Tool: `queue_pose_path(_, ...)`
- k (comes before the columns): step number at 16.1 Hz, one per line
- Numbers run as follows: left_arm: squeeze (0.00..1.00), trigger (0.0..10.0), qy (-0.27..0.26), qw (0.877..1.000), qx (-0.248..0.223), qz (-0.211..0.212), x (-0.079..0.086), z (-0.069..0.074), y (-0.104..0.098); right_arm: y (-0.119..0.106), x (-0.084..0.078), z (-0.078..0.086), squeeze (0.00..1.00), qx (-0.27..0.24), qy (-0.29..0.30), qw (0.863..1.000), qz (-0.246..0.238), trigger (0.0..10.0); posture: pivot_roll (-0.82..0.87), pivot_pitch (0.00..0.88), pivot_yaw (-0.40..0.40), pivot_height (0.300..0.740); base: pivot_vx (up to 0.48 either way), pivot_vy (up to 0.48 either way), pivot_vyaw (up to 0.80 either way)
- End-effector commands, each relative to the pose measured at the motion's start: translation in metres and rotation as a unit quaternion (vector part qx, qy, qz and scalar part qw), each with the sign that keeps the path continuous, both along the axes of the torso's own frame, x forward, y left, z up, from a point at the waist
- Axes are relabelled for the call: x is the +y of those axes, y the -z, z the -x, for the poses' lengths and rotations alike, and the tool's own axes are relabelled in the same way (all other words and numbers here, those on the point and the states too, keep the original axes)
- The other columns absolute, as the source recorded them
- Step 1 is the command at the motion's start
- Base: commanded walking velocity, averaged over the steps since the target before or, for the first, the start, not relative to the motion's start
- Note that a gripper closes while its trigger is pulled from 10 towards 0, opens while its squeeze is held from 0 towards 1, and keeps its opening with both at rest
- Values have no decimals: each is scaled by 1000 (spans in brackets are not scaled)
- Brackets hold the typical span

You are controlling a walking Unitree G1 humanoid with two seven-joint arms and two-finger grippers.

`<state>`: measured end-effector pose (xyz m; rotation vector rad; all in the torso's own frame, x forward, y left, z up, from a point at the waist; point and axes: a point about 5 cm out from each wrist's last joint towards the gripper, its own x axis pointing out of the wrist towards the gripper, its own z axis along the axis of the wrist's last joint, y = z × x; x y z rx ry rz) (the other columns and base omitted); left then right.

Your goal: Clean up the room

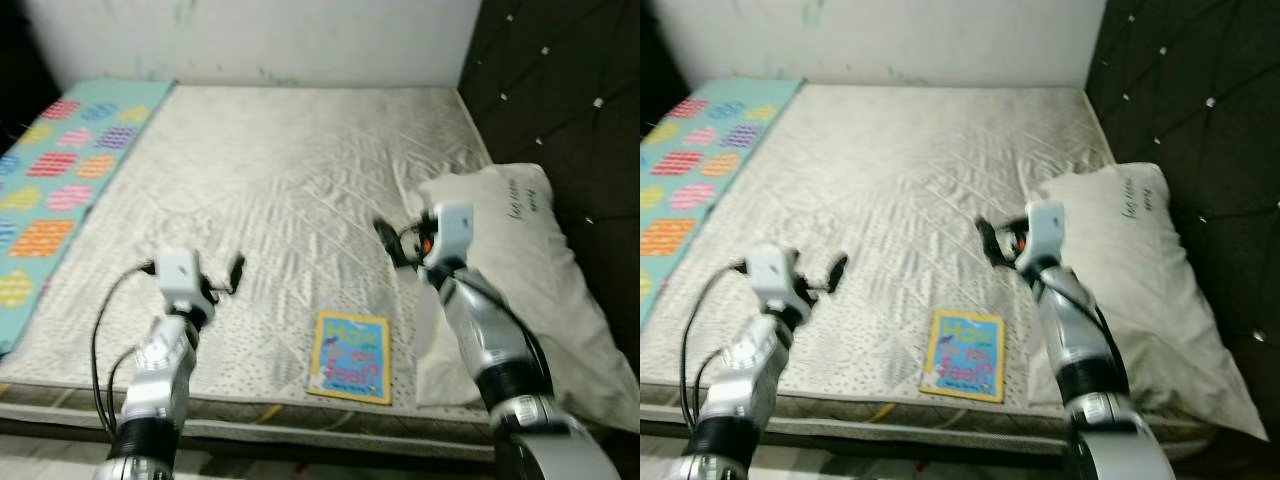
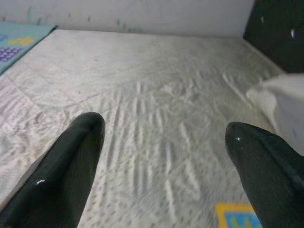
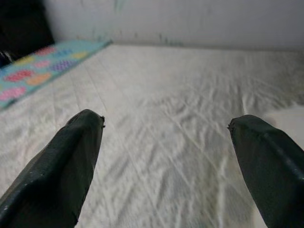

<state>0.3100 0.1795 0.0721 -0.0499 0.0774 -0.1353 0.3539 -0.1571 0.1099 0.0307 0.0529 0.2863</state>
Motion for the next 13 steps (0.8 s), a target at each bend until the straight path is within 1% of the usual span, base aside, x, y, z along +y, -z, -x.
queue_pose_path(1,0,10000,-1,1000,-8,2,5,5,2,5,-2,6,0,-4,7,1000,12,10000,-113,0,67,740,0,0,0)
queue_pose_path(2,0,10000,-11,999,-4,46,9,11,5,4,0,11,0,-19,8,1000,9,10000,-107,0,58,740,0,0,0)
queue_pose_path(3,0,10000,-32,998,-1,59,12,15,6,6,1,14,0,-17,19,1000,-3,10000,-103,0,51,740,0,0,0)
queue_pose_path(4,0,10000,-33,998,-10,61,11,20,4,8,2,20,0,-26,35,999,-9,10000,-91,0,22,740,0,0,0)
queue_pose_path(6,0,10000,-33,998,-17,53,9,25,5,15,2,25,0,-17,70,997,-28,10000,-79,0,-4,740,0,0,0)
queue_pose_path(8,0,10000,-63,996,-27,51,15,32,3,12,-3,30,0,-26,120,992,-9,10000,-82,0,-10,740,0,0,0)
queue_pose_path(9,0,10000,-51,996,-16,73,12,37,4,10,-5,31,0,-30,125,992,11,10000,-91,0,-19,740,0,0,0)
queue_pose_path(10,0,10000,-44,996,-14,79,11,38,5,9,-5,31,0,-32,124,992,16,10000,-91,0,-21,740,0,0,0)
queue_pose_path(11,0,10000,-43,996,-8,81,8,42,7,7,-2,33,0,-46,91,994,34,10000,-95,0,-26,740,0,0,0)
queue_pose_path(12,0,10000,-47,995,-7,82,8,42,8,5,0,33,0,-58,71,995,46,10000,-96,0,-27,740,0,0,0)
queue_pose_path(13,0,10000,-56,995,-7,87,8,43,6,3,3,35,0,-63,67,994,65,10000,-101,0,-27,740,0,0,0)
